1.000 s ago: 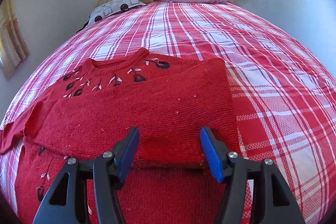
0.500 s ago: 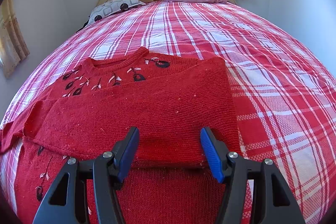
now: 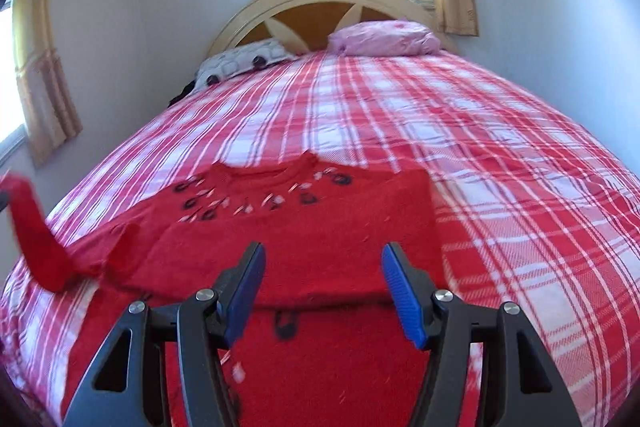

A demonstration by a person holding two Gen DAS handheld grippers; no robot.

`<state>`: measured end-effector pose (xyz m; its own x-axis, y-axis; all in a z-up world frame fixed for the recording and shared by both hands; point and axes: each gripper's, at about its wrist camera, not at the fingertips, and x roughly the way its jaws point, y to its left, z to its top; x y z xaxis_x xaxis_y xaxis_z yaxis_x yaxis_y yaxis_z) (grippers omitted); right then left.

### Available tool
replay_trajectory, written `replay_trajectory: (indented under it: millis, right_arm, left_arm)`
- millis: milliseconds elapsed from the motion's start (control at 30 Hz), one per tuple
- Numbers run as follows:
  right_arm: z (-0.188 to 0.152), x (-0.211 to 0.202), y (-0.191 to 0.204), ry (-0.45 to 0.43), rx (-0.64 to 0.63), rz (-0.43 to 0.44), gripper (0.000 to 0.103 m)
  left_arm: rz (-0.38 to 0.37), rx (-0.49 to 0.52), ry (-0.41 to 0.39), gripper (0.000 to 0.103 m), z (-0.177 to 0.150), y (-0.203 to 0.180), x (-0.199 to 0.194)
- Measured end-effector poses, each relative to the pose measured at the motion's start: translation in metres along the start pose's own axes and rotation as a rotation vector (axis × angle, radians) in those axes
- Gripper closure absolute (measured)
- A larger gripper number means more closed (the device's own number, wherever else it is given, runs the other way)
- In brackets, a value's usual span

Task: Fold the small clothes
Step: 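Fold the held sleeve across the body and open the left gripper, then grasp the sweater's side edge with the right gripper and lift it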

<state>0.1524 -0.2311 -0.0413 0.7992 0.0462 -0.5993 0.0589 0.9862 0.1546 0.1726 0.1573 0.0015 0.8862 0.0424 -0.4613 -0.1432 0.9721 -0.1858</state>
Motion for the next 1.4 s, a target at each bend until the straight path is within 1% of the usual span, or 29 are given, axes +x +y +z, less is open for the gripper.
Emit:
replay_trajectory:
  millis: [100, 167, 233, 300, 367, 433, 467, 500, 533, 567, 600, 633, 667, 733, 767, 800, 867, 933, 1000, 1033, 1100, 1167, 1200, 1233, 1267, 1333, 1367, 1400]
  right_arm:
    - [-0.01, -0.007, 0.002, 0.026, 0.031, 0.037, 0.041]
    - [-0.018, -0.008, 0.001, 0.046, 0.055, 0.049, 0.041]
    - [-0.029, -0.009, -0.002, 0.074, 0.077, 0.055, 0.041]
    - [-0.039, -0.008, -0.005, 0.103, 0.099, 0.063, 0.041]
    - [-0.046, -0.009, -0.008, 0.124, 0.116, 0.072, 0.041]
    - [-0.051, -0.01, -0.009, 0.14, 0.133, 0.088, 0.041]
    - [-0.052, -0.01, -0.009, 0.145, 0.141, 0.104, 0.041]
    - [-0.051, -0.012, -0.008, 0.143, 0.149, 0.121, 0.041]
    - [-0.05, -0.013, -0.006, 0.139, 0.158, 0.141, 0.041]
    - [-0.045, -0.014, -0.004, 0.132, 0.169, 0.175, 0.041]
    - [-0.041, -0.014, 0.0, 0.125, 0.174, 0.208, 0.041]
    - [-0.036, -0.014, 0.005, 0.12, 0.173, 0.235, 0.041]
    - [-0.031, -0.011, 0.011, 0.118, 0.17, 0.264, 0.041]
    - [-0.021, -0.003, 0.029, 0.127, 0.158, 0.326, 0.041]
    - [-0.018, 0.004, 0.04, 0.135, 0.144, 0.353, 0.041]
    - [-0.015, 0.015, 0.056, 0.15, 0.115, 0.385, 0.041]
    - [-0.013, 0.038, 0.083, 0.192, 0.069, 0.411, 0.041]
    - [-0.014, 0.059, 0.101, 0.23, 0.061, 0.41, 0.041]
    - [-0.016, 0.08, 0.115, 0.26, 0.052, 0.382, 0.041]
    - [-0.018, 0.09, 0.122, 0.278, 0.046, 0.368, 0.041]
    - [-0.021, 0.106, 0.131, 0.314, 0.04, 0.368, 0.041]
    - [-0.022, 0.107, 0.142, 0.287, -0.004, 0.349, 0.043]
    - [-0.023, 0.106, 0.147, 0.284, -0.035, 0.344, 0.054]
    - [-0.024, 0.107, 0.15, 0.289, -0.06, 0.341, 0.069]
    - [-0.024, 0.108, 0.154, 0.299, -0.084, 0.329, 0.074]
    - [-0.023, 0.109, 0.156, 0.298, -0.122, 0.307, 0.092]
    - [-0.021, 0.108, 0.156, 0.3, -0.13, 0.308, 0.095]
    - [-0.018, 0.105, 0.157, 0.3, -0.136, 0.31, 0.095]
  left_arm:
    - [-0.118, 0.094, 0.028, 0.095, -0.02, -0.059, 0.002]
    - [-0.184, 0.159, 0.086, 0.095, -0.044, -0.097, 0.012]
    - [-0.217, 0.215, 0.142, 0.094, -0.068, -0.124, 0.023]
    - [-0.223, 0.279, 0.198, 0.091, -0.093, -0.144, 0.032]
    - [-0.224, 0.325, 0.266, 0.09, -0.115, -0.153, 0.045]
    - [-0.224, 0.353, 0.357, 0.09, -0.13, -0.153, 0.056]
    - [-0.231, 0.352, 0.385, 0.09, -0.133, -0.152, 0.053]
    - [-0.243, 0.342, 0.394, 0.089, -0.134, -0.151, 0.048]
    - [-0.262, 0.327, 0.394, 0.082, -0.131, -0.146, 0.04]
    - [-0.282, 0.308, 0.384, 0.064, -0.126, -0.133, 0.029]
    - [-0.286, 0.289, 0.368, 0.052, -0.121, -0.122, 0.02]
    - [-0.28, 0.267, 0.342, 0.03, -0.118, -0.113, 0.012]
    - [-0.265, 0.241, 0.301, 0.024, -0.114, -0.101, 0.003]
    - [-0.222, 0.22, 0.254, 0.024, -0.107, -0.086, -0.005]
    - [-0.186, 0.215, 0.236, 0.024, -0.101, -0.074, -0.01]
    - [-0.155, 0.206, 0.228, 0.024, -0.097, -0.068, -0.01]
    - [-0.105, 0.168, 0.232, 0.024, -0.09, -0.05, -0.008]
    - [-0.08, 0.109, 0.243, 0.024, -0.084, -0.029, -0.004]
    - [-0.051, 0.043, 0.247, 0.024, -0.079, -0.007, -0.004]
    - [-0.041, 0.021, 0.246, 0.024, -0.079, 0.001, -0.003]
    - [-0.023, -0.019, 0.238, 0.024, -0.078, 0.016, -0.004]
    - [-0.002, -0.05, 0.24, 0.024, -0.077, 0.029, -0.003]
    - [0.003, -0.06, 0.244, 0.024, -0.078, 0.032, 0.001]
    - [0.006, -0.073, 0.251, 0.024, -0.079, 0.036, 0.002]
    - [0.006, -0.087, 0.259, 0.024, -0.081, 0.041, 0.004]
    - [0.003, -0.112, 0.276, 0.024, -0.083, 0.048, 0.008]
    - [-0.002, -0.128, 0.288, 0.024, -0.085, 0.049, 0.01]
    - [-0.008, -0.136, 0.295, 0.024, -0.086, 0.052, 0.01]
